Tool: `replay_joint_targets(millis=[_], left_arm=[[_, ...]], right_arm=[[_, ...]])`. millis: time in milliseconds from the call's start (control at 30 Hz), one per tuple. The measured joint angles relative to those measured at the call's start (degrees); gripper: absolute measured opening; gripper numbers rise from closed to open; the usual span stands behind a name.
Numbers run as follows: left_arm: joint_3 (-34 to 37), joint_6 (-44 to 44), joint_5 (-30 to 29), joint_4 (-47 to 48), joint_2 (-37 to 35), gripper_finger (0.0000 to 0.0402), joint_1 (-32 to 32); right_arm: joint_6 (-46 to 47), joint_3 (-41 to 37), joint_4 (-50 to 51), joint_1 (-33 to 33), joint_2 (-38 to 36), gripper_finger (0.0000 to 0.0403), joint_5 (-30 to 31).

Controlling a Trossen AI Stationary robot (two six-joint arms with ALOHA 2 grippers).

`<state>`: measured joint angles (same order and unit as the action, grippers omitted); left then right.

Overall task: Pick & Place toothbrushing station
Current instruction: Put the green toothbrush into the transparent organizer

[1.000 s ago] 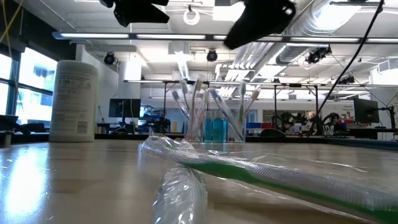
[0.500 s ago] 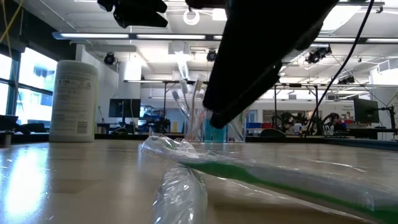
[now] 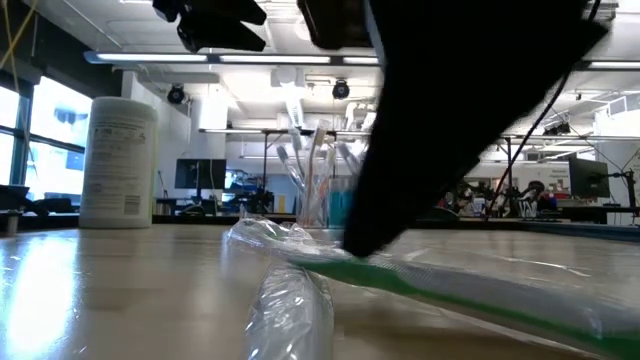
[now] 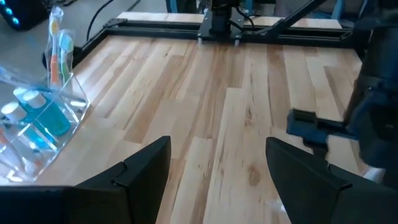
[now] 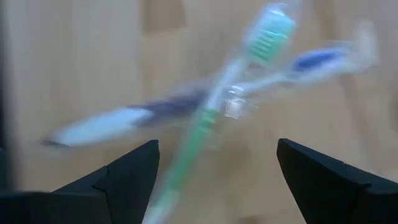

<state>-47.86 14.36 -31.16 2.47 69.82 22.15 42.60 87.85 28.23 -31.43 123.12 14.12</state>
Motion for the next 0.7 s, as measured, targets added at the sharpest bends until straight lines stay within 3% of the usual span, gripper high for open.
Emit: replay_joint_targets(millis=[400,567,700], left_arm=[[0.02,5.66,1.25,4.43,0.02,0.026,0.02],[0.02,7.54,2.81,5.21,0.02,0.026,0.02],[0.02,8.93,4.19,5.53,0.02,0.026,0.02]], right_arm=[[2.45,0.24,0.58,0.39,4.33,0.0303,-1.29],[2.24,0.09,1.29,0.51,4.07,0.0234,-1.63],[2.26,0.07,2.14,0.86,4.07,0.0148,-1.89]])
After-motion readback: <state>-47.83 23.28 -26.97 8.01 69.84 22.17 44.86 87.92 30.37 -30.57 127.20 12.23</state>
